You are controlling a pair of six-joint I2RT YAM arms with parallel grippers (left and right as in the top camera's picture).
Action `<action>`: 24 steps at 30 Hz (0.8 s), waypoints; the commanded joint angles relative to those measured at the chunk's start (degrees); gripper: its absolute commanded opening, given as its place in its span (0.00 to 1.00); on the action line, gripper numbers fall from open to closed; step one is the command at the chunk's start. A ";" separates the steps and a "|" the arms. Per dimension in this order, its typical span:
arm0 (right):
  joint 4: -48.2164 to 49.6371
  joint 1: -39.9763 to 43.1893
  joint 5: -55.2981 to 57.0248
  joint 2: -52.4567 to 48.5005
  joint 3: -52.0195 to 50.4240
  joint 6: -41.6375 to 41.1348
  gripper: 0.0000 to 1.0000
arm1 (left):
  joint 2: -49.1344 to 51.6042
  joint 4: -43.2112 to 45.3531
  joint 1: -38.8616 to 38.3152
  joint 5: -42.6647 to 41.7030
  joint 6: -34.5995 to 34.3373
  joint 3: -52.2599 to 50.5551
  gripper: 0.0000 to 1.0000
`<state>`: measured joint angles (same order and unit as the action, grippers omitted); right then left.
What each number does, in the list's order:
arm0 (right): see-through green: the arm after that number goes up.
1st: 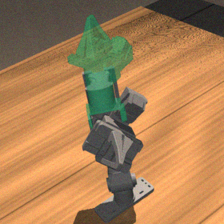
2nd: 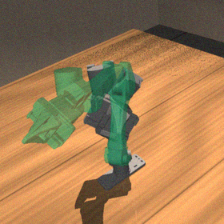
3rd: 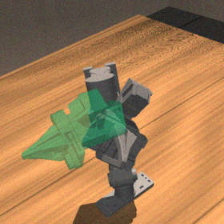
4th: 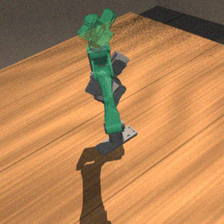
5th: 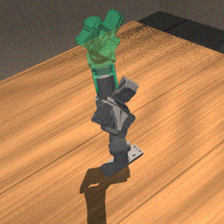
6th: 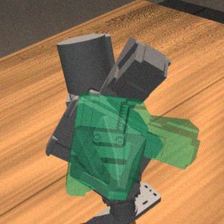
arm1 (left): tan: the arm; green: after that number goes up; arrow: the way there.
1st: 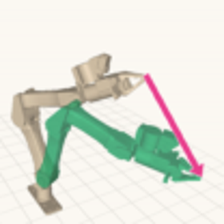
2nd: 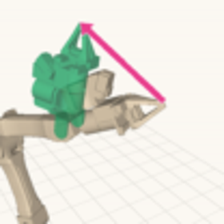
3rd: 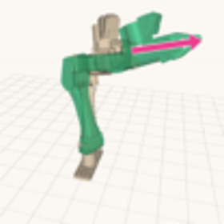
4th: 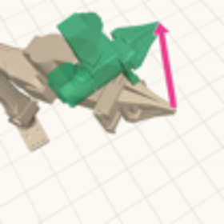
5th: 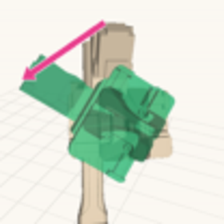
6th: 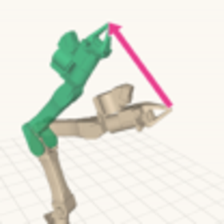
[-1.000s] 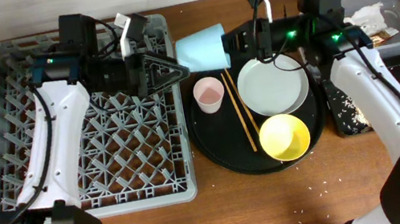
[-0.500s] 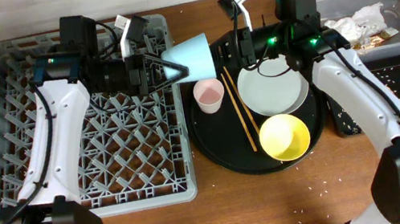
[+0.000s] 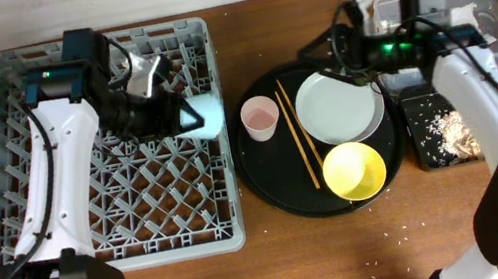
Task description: Sort waste into correct bins and load items into the dishwasher rack
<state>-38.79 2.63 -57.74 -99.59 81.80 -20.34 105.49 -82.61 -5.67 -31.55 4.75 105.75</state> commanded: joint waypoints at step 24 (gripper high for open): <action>-10.38 -10.19 41.90 8.48 2.84 1.01 0.88 | -1.07 12.02 -15.82 31.08 -15.47 -20.13 0.97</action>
<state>-52.45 -2.74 -20.38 -88.77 83.81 -13.47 105.43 -72.23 -22.41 -0.78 -10.35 83.68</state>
